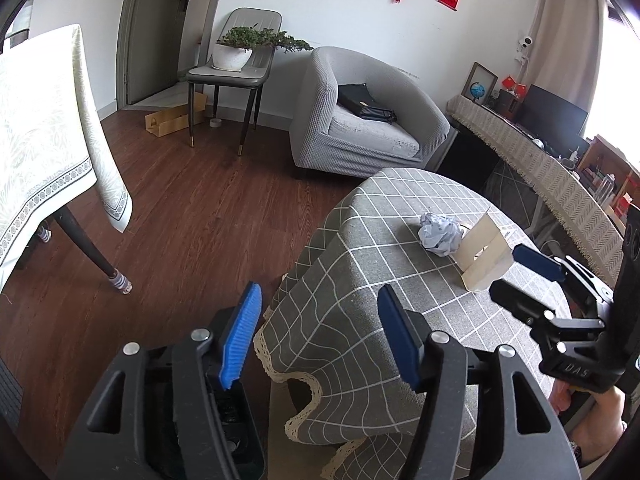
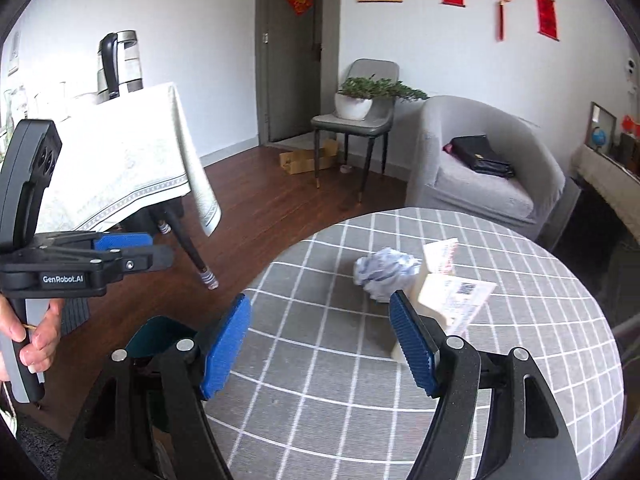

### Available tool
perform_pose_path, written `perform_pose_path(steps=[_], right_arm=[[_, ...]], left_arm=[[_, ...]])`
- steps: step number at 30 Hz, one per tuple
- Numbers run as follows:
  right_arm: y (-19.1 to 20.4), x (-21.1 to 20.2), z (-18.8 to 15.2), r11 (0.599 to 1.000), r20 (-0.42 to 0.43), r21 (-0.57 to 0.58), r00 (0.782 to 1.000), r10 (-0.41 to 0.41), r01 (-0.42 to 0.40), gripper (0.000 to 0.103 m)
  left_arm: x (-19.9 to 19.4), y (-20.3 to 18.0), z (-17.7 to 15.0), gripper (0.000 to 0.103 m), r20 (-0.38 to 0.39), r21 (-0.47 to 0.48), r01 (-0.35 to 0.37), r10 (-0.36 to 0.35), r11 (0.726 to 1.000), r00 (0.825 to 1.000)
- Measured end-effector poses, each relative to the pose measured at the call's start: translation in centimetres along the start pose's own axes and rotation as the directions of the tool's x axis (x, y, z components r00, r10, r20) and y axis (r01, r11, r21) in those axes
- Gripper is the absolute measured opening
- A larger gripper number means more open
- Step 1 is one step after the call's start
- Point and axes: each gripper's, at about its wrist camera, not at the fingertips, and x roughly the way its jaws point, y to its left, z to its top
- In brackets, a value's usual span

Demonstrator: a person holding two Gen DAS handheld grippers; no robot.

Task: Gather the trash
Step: 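Move both open tools back over the table toward the remaining items, then close right tool on the white QR-code carton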

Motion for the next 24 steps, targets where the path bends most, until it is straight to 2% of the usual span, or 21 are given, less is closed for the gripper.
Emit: perform_pose_path(steps=[3, 10, 15, 17, 20, 24], right_arm=[[-1.9, -1.2, -0.4, 0.999, 0.04, 0.032, 0.998, -0.041, 0.039, 0.083], [-5.7, -0.9, -1.5, 0.987, 0.047, 0.117, 0.992, -0.115, 0.109, 0.091], [-7.9, 0.5, -1.9, 0.972, 0.002, 0.214, 0.995, -0.096, 0.094, 0.092], [-8.3, 1.0, -1.6, 0.969, -0.003, 0.228, 0.995, -0.1, 0.098, 0.092], [-8.3, 1.9, -1.3, 0.966, -0.012, 0.252, 0.998, -0.054, 0.055, 0.093], [-7.9, 3.2, -0.8, 0.965, -0.029, 0.251, 0.997, -0.066, 0.071, 0.093]], left_arm=[[0.7, -0.7, 0.1, 0.071, -0.009, 0.005, 0.016, -0.016, 1.0, 1.0], [2.4, -1.9, 0.3, 0.076, -0.019, 0.016, 0.026, -0.026, 1.0, 0.999], [3.7, -3.0, 0.7, 0.079, -0.022, 0.028, 0.031, -0.031, 0.999, 0.999], [4.2, -3.2, 0.9, 0.08, -0.024, 0.029, 0.035, -0.035, 0.999, 0.999], [4.9, -3.5, 1.0, 0.081, -0.028, 0.033, 0.034, -0.033, 0.999, 0.999], [5.2, -4.2, 1.1, 0.081, -0.018, 0.05, 0.037, -0.036, 0.998, 0.999]])
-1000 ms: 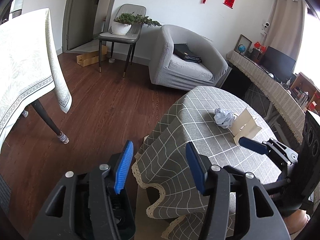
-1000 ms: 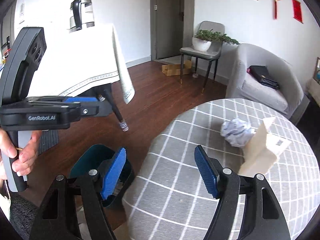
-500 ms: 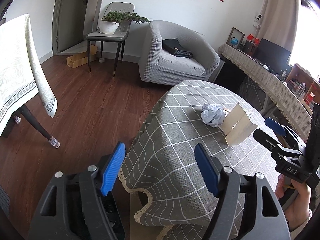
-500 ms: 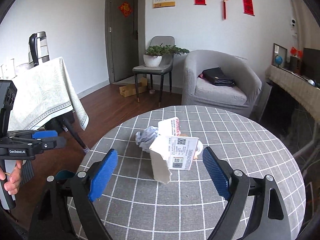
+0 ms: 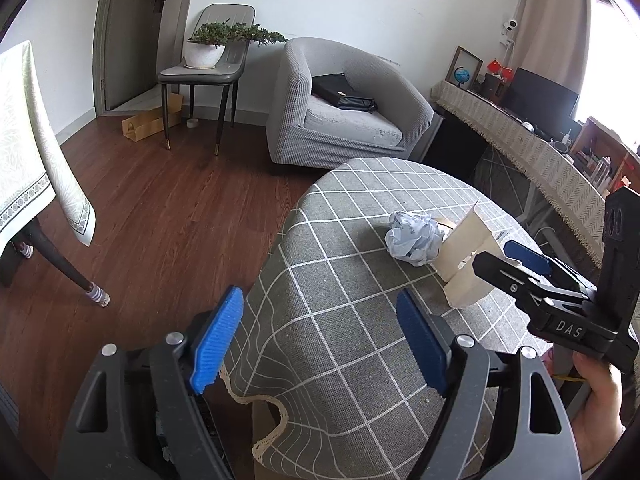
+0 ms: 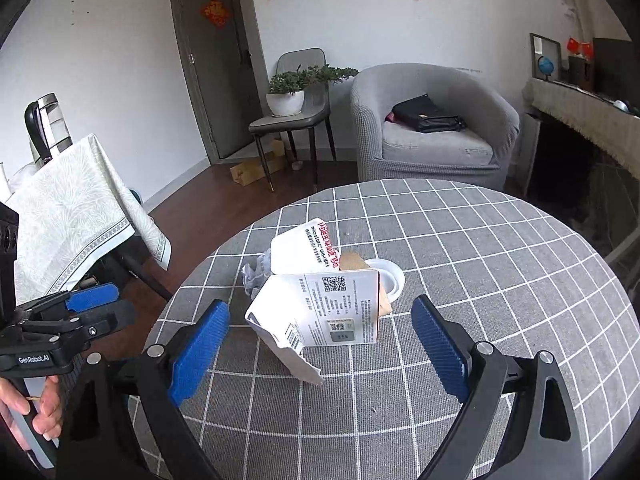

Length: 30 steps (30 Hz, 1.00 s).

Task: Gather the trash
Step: 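Close right tool on the white QR-code carton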

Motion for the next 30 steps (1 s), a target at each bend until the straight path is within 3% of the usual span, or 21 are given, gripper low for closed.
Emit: perform_pose_path(steps=[9, 18, 22, 30], right_arm=[[-0.6, 1.9, 0.7, 0.998, -0.035, 0.048, 0.999, -0.027, 0.029, 0.093], [-2.5, 2.1, 0.5, 0.996, -0.059, 0.09, 0.998, 0.011, -0.006, 0.056], [-3.3, 1.2, 0.5, 0.995, -0.047, 0.096, 0.998, 0.036, -0.031, 0.053], [-5.8, -0.2, 0.1, 0.985, -0.031, 0.16, 0.997, 0.075, -0.069, 0.053]], left_arm=[[0.2, -0.7, 0.9, 0.082, 0.028, -0.032, 0.045, -0.044, 0.998, 0.999], [1.7, -3.2, 1.2, 0.086, 0.015, -0.035, 0.066, -0.065, 0.997, 0.998], [2.7, -4.4, 1.5, 0.086, 0.008, -0.037, 0.079, -0.079, 0.996, 0.997], [4.6, -6.4, 1.9, 0.087, -0.005, -0.033, 0.021, -0.021, 0.999, 1.0]])
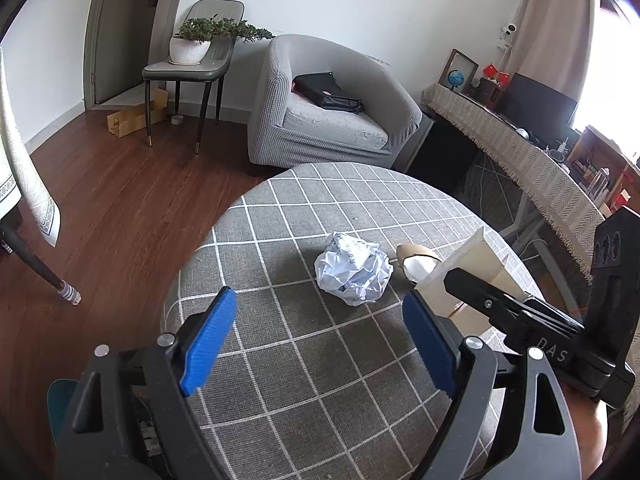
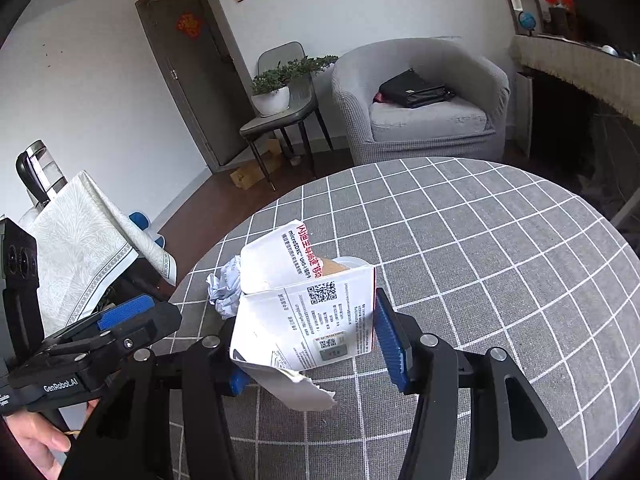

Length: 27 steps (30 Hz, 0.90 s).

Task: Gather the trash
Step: 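Close right tool on the white QR-code carton, then close left tool on the crumpled white paper ball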

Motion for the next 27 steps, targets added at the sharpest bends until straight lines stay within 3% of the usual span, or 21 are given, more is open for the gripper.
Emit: perform_pose_path(steps=[8, 16, 21, 27], right_arm=[[-2.9, -1.2, -0.3, 0.99, 0.01, 0.119, 0.997, 0.074, -0.075, 0.053], [-4.8, -2.8, 0.0, 0.98, 0.035, 0.169, 0.994, 0.104, -0.108, 0.053], [-6.2, -3.6, -0.3, 0.968, 0.042, 0.214, 0.992, 0.121, -0.127, 0.053], [-7.5, -4.4, -0.2, 0.965, 0.057, 0.234, 0.992, 0.11, -0.121, 0.053]], left_arm=[[1.9, -2.5, 0.0, 0.087, -0.032, 0.089, -0.129, 0.133, 0.988, 0.991], [3.6, -4.2, 0.0, 0.087, -0.04, 0.142, -0.166, 0.173, 0.976, 0.984], [4.5, -5.7, 0.0, 0.087, -0.033, 0.204, -0.214, 0.225, 0.955, 0.974], [5.3, -5.4, 0.4, 0.087, -0.042, 0.184, -0.244, 0.255, 0.952, 0.966]])
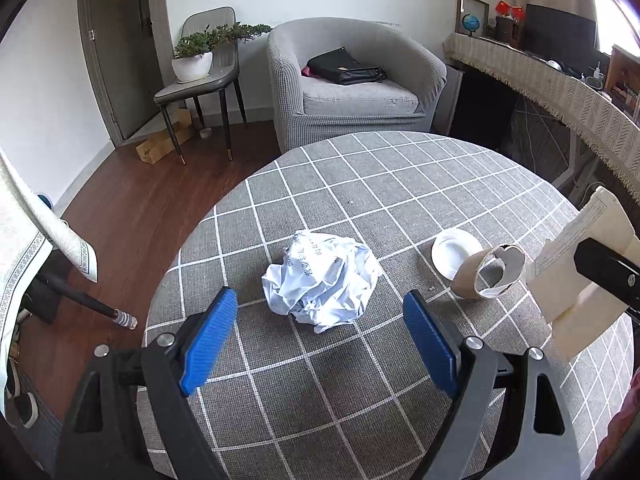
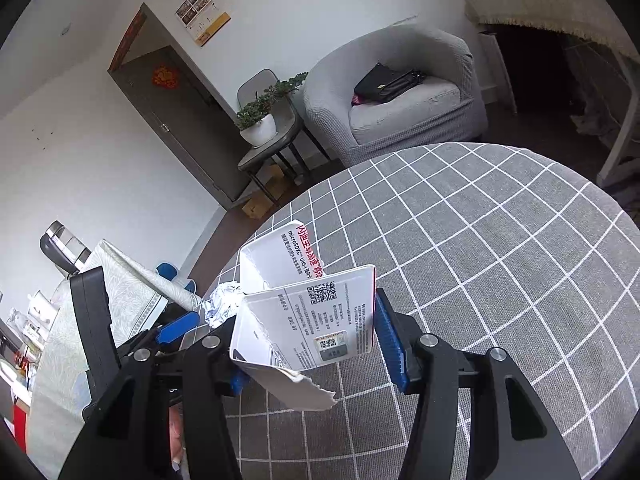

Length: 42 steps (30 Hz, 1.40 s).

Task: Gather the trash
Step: 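Close left tool on the crumpled white paper ball, then carry paper ball in left tool and carton in right tool over teal bin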

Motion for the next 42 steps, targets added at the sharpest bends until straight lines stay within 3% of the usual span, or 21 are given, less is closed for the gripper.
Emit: perform_pose_path(steps=[10, 12, 14, 17, 30, 42], right_arm=[[-0.2, 0.1, -0.2, 1.0, -0.012, 0.01, 1.0, 0.014, -0.014, 0.053], [-0.1, 0.2, -0.2, 1.0, -0.011, 0.013, 1.0, 0.015, -0.015, 0.053], [-0.1, 0.3, -0.2, 1.0, -0.012, 0.014, 1.0, 0.017, -0.017, 0.053], [0.0, 0.6, 0.0, 1.0, -0.014, 0.016, 1.0, 0.023, -0.023, 0.053], [3.9, 1.3, -0.3, 0.998, 0.001, -0.064, 1.0, 0.029, -0.029, 0.053], [7.5, 2.4, -0.7, 0.993, -0.003, -0.112, 0.999, 0.044, -0.044, 0.053]], left_arm=[[0.8, 0.3, 0.5, 0.084, -0.007, -0.057, 0.006, -0.006, 0.998, 1.0], [1.0, 0.3, 0.5, 0.08, -0.014, -0.06, 0.012, -0.013, 0.998, 1.0], [1.1, 0.2, 0.7, 0.063, -0.018, -0.053, 0.01, -0.011, 0.999, 1.0], [0.9, 0.1, 0.6, 0.058, -0.012, -0.048, 0.008, -0.008, 0.999, 1.0], [-2.7, 1.7, -0.4, 0.058, 0.046, -0.075, 0.074, -0.07, 0.994, 0.996], [-5.9, 5.7, -3.3, 0.058, 0.05, -0.086, 0.076, -0.072, 0.993, 0.996]])
